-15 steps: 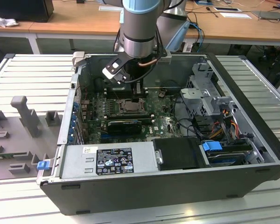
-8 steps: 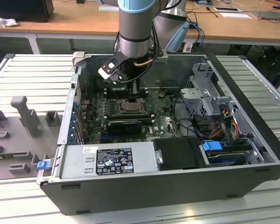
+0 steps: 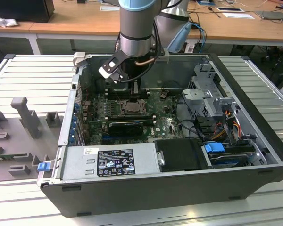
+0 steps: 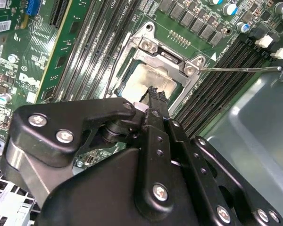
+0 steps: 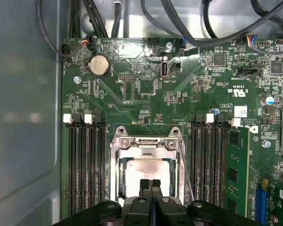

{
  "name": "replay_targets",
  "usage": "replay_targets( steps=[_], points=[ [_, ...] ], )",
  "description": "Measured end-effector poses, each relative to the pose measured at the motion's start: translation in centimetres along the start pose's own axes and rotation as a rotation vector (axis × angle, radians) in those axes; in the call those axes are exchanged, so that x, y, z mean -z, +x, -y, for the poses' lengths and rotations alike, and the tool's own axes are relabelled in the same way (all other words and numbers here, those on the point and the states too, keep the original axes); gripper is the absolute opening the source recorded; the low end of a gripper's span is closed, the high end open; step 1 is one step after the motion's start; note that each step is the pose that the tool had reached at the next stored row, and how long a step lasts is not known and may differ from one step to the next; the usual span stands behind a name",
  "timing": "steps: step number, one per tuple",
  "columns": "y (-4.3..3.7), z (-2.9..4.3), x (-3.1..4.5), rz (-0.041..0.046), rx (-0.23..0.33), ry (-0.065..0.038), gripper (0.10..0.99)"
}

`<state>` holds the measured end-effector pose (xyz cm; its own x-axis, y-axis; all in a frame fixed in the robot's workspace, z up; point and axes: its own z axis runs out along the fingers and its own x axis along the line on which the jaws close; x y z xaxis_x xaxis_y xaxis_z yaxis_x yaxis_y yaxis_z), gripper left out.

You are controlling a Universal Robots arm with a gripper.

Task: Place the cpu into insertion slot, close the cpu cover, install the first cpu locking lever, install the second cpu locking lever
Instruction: 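Install the first cpu locking lever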

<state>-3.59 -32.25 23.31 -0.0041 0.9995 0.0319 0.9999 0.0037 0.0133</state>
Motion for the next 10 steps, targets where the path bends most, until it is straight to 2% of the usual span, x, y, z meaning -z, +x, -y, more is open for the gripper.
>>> replay_targets(
  steps=[10],
  points=[
    [0.03, -0.01, 0.76, 0.0, 0.0, 0.0, 0.106]
  ],
)
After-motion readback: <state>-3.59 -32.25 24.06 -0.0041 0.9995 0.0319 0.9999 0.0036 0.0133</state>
